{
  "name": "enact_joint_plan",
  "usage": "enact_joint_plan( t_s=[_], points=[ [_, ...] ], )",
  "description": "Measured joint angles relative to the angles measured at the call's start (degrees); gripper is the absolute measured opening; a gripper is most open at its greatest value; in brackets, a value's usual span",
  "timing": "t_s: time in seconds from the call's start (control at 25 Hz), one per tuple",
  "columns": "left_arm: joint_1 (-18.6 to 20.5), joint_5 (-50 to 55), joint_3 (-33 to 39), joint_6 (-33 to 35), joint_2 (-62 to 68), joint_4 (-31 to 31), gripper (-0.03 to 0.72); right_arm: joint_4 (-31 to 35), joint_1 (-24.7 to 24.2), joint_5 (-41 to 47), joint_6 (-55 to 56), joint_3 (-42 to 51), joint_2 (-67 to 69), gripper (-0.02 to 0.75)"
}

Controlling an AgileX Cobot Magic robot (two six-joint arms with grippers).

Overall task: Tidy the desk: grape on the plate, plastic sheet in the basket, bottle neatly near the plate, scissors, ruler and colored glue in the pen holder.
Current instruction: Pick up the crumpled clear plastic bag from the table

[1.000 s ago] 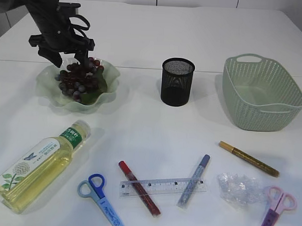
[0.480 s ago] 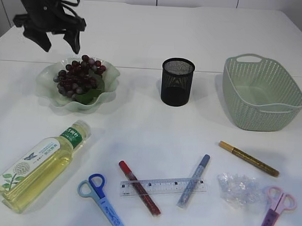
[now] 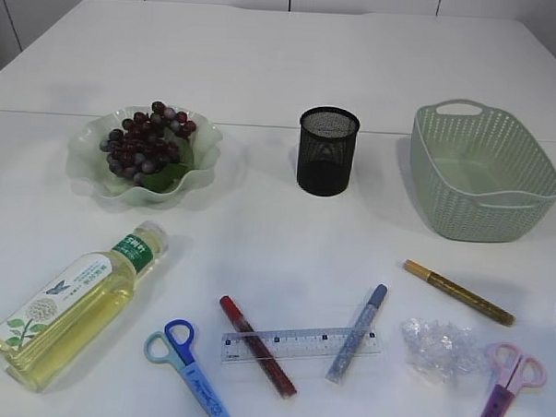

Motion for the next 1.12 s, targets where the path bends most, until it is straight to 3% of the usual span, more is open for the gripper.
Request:
enact_joint_plan(
  t_s=[0.36, 0.56, 0.72, 0.96, 1.12],
  points=[
    [0.00, 0.34, 26.95, 0.10, -21.60, -0.85, 0.519, 0.44, 0.00, -0.03, -2.87, 0.00, 5.78, 0.531],
    [0.00, 0.45, 37.44, 0.10, -33.96, -1.17, 0.512, 2.86, 0.00, -1.82, -5.19, 0.00, 10.61, 0.530],
    [0.00, 0.81, 41.50, 0.10, -41.45, -1.33, 0.512, 5.17, 0.76, -6.52, -8.20, 0.00, 15.22, 0.519],
    [0.00, 1.04, 42.07, 0.10, -47.32, -2.90, 0.512, 6.55, 6.73, -14.98, -9.77, -0.13, 23.92, 0.517],
    [0.00, 1.15, 42.07, 0.10, -49.26, -3.86, 0.512, 6.40, 8.01, -18.96, -10.08, -0.48, 29.53, 0.517]
  ],
)
